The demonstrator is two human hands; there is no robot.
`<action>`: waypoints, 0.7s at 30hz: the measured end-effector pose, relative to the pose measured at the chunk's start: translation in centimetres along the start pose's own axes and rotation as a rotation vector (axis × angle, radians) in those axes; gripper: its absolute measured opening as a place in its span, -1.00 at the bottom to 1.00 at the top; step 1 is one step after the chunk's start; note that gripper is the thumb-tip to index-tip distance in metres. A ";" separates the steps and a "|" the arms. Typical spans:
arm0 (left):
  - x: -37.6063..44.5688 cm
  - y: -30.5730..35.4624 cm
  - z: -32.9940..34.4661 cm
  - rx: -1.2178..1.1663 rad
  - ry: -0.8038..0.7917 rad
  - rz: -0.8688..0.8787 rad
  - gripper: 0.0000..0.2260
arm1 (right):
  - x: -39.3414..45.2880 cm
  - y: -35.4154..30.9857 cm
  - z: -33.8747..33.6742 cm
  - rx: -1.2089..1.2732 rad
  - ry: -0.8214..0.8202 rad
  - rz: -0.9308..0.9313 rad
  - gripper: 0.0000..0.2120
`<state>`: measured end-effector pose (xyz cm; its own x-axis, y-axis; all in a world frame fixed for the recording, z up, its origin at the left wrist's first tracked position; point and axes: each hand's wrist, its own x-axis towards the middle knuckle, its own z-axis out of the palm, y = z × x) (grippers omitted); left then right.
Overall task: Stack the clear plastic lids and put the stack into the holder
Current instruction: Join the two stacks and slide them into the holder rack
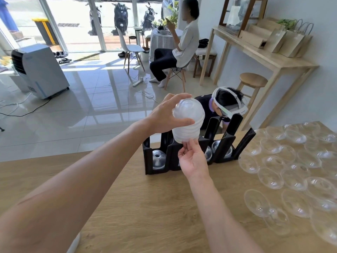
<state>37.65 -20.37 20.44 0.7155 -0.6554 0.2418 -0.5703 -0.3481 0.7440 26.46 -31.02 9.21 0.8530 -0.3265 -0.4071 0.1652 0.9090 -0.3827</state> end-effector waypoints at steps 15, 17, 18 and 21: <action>0.4 -1.6 0.9 -0.073 0.022 -0.093 -0.31 | 0.4 0.3 -1.3 -0.009 0.009 0.036 -0.80; 0.5 -1.7 1.2 -0.080 0.019 -0.104 -0.31 | 0.5 0.3 -1.5 -0.013 0.013 0.043 -0.85; 0.5 -1.8 1.3 -0.079 0.019 -0.107 -0.31 | 0.6 0.3 -1.5 -0.016 0.013 0.047 -0.85; 0.5 -2.0 1.7 -0.066 0.022 -0.117 -0.32 | 0.9 0.3 -1.7 -0.042 0.044 0.058 -0.86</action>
<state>38.45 -21.14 18.06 0.7847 -0.5979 0.1638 -0.4551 -0.3763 0.8070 26.43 -31.43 7.35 0.8379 -0.2851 -0.4654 0.0943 0.9155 -0.3911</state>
